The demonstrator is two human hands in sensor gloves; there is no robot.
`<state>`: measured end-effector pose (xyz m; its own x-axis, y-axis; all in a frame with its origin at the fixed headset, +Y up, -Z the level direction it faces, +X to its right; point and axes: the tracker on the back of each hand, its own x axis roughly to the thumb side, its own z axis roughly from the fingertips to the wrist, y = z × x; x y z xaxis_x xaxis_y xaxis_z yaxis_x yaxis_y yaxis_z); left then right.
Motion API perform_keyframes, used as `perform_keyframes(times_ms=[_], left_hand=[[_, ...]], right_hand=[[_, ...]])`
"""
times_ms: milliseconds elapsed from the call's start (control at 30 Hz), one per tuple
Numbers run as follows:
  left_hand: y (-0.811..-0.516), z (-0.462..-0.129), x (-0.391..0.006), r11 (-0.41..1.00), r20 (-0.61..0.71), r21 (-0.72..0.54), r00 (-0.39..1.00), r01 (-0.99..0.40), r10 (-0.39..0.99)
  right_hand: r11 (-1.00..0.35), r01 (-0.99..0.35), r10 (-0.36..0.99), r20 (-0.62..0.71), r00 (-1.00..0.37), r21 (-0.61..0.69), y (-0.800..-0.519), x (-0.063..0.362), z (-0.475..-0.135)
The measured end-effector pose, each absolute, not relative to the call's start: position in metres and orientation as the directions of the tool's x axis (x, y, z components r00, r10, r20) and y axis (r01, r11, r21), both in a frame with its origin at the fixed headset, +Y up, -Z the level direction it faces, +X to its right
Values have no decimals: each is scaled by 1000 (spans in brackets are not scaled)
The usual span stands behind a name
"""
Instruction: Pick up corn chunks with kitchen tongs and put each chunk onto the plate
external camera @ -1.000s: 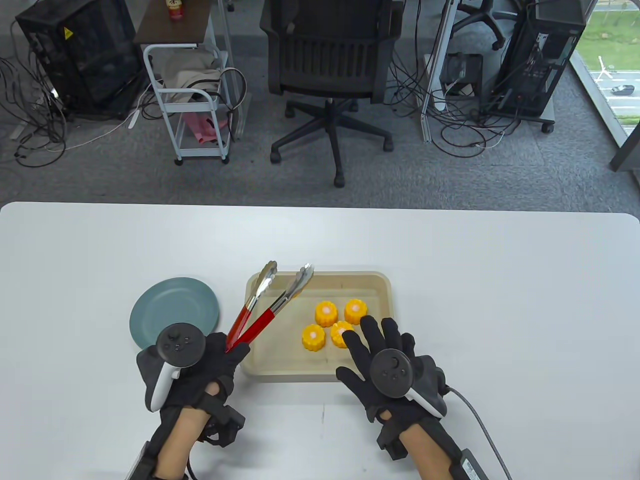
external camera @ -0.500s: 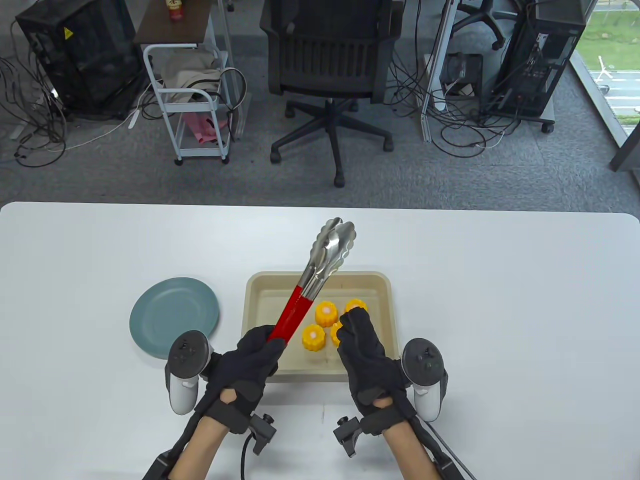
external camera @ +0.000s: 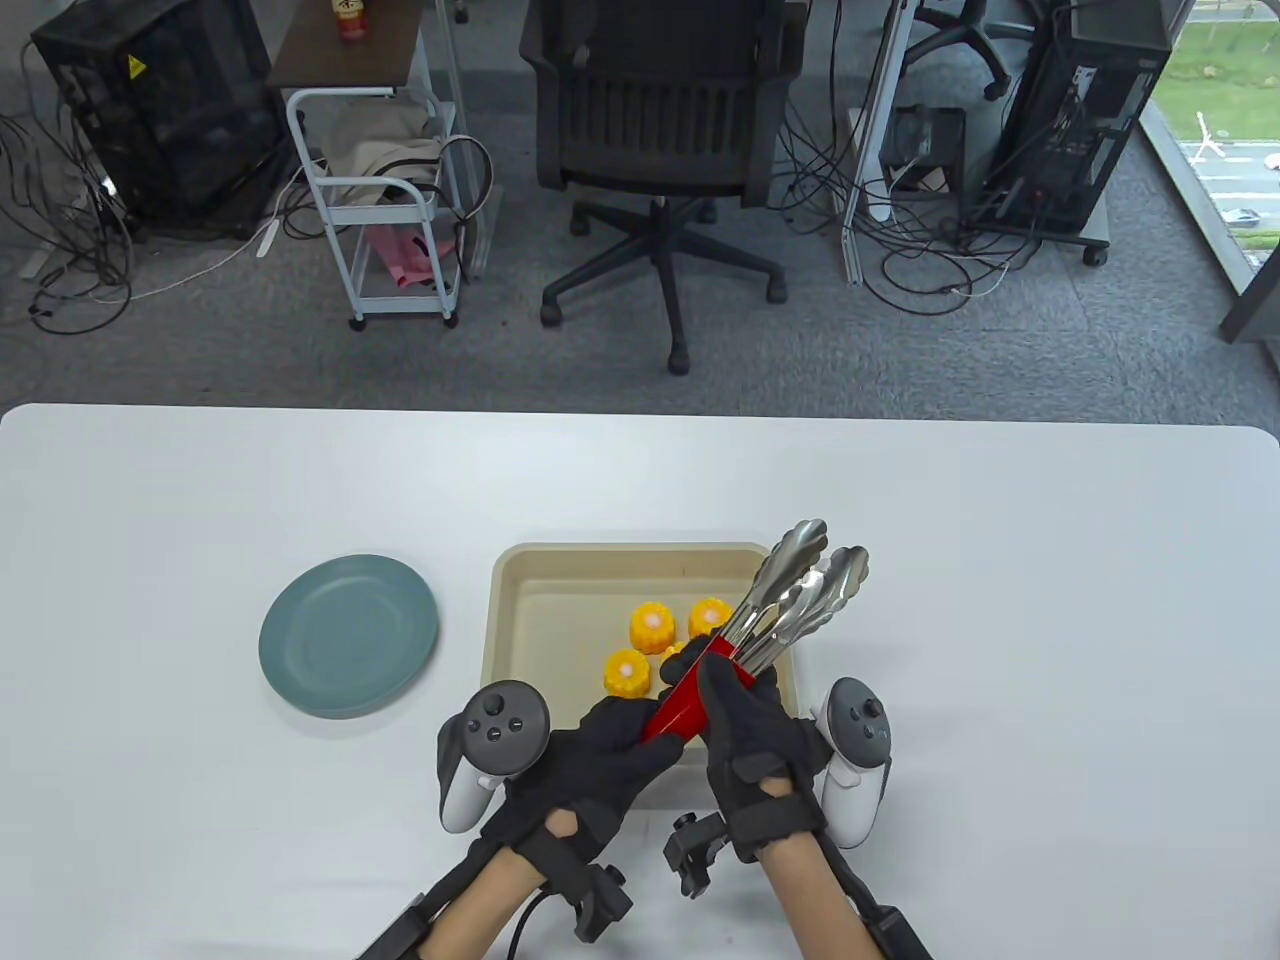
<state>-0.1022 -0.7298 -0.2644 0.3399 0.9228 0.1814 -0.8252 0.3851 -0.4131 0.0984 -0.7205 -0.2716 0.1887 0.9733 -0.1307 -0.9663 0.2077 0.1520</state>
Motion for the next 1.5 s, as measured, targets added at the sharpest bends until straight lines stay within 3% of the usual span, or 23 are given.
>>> perform_keyframes(times_ms=[267,533,667,833,1100,1500], left_hand=[[-725,-260,-105,437,246,-415,365,-798,898],[-725,-266,-130,524,317,-276,438,-806,841],[-721,-271,-147,562,323,-192,489,-805,810],[-716,-278,-175,538,265,-108,498,-836,826],[-713,-293,-234,419,151,-23,411,-908,899],[-720,-320,-340,404,-63,261,403,-877,913]], right_hand=[[204,-978,979,-37,202,43,-718,109,-272],[110,-994,993,40,110,9,-724,131,-280],[68,-996,995,64,72,62,-721,138,-282],[-34,-997,991,135,-25,68,-714,151,-283],[-72,-992,990,125,-58,104,-718,161,-285],[-107,-988,988,127,-92,113,-720,164,-286]])
